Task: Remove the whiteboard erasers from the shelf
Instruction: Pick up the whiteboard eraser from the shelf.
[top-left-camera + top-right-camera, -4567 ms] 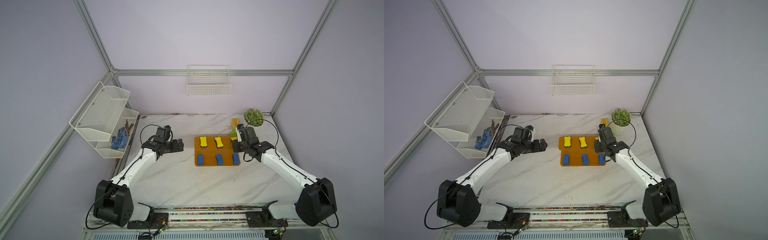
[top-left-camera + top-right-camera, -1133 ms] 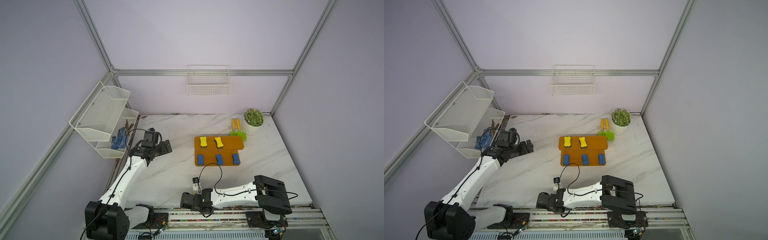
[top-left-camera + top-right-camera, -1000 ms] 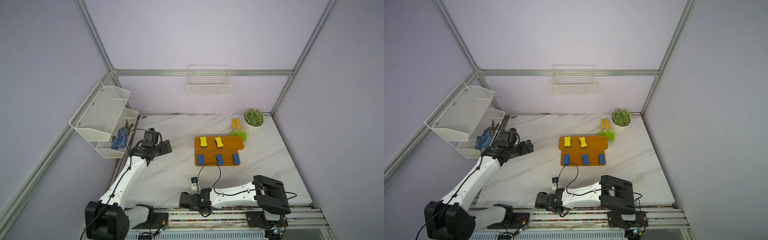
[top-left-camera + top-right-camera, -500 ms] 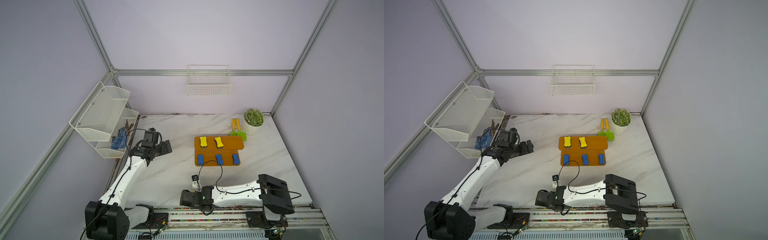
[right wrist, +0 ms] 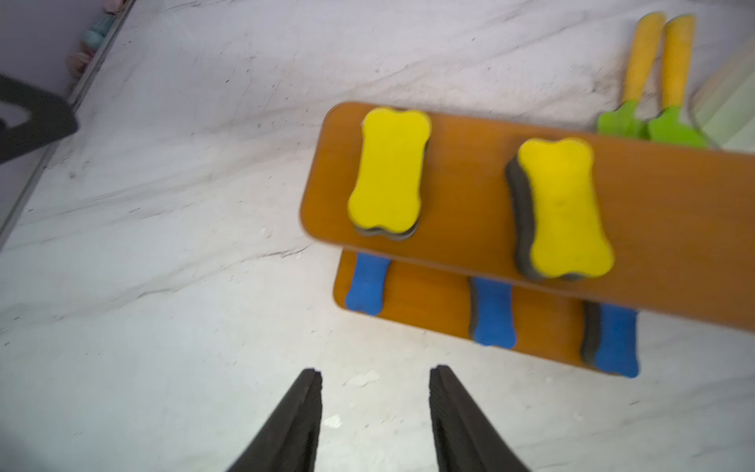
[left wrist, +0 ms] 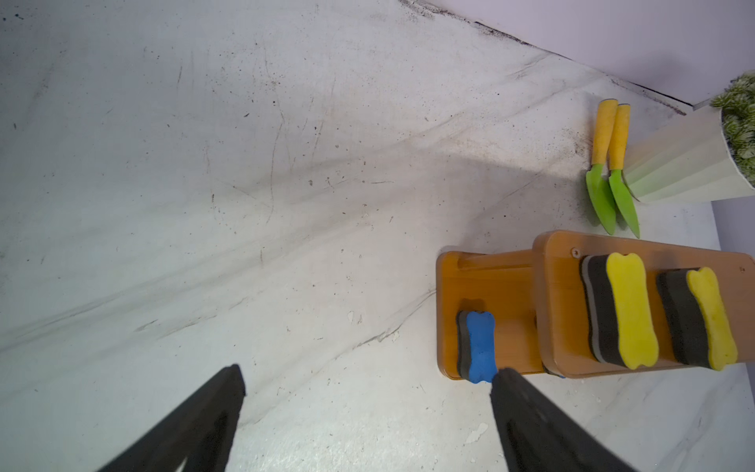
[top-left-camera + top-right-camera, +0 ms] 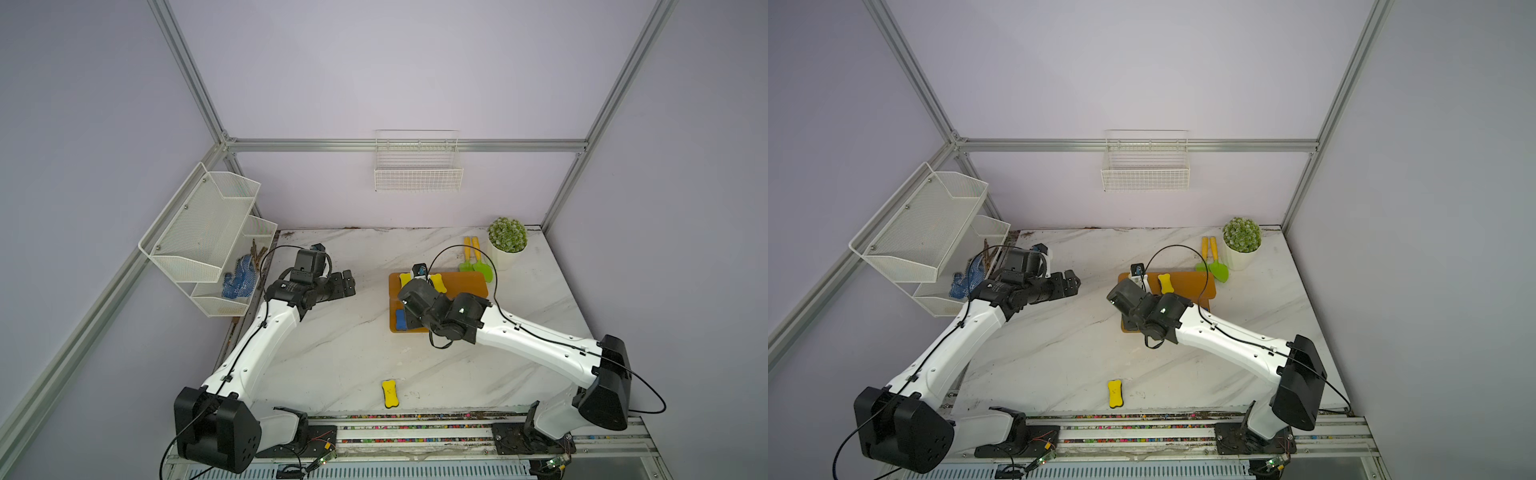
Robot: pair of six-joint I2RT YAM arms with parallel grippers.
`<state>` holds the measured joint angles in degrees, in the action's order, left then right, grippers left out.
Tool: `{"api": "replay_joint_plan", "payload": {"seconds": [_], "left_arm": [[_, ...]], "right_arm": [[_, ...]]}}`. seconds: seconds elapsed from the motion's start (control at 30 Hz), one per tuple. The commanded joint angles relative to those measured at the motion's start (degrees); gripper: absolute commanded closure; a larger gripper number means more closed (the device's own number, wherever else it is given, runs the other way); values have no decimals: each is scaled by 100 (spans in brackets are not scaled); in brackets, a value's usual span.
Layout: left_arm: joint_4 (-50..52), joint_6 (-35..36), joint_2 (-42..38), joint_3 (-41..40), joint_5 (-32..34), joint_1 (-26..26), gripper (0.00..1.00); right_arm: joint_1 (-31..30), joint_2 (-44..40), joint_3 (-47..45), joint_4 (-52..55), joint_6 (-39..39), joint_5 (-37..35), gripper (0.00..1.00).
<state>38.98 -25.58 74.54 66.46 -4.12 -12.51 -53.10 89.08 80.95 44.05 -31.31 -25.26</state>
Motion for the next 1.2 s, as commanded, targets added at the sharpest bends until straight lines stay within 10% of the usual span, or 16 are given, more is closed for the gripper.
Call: {"api": "replay_joint_plan", "payload": {"seconds": [0.0,0.3,1.17], "left_arm": [[-61,231,200,268,-402,-9,2],[-276,281,386,266,-685,47,1],[-453,282,307,-89,-756,360,1]], "right_arm": [[654,18,360,154,1242,276,53],[1906,564,880,265,2122,1198,47],[1936,849,701,572,1759,1462,43]]}}
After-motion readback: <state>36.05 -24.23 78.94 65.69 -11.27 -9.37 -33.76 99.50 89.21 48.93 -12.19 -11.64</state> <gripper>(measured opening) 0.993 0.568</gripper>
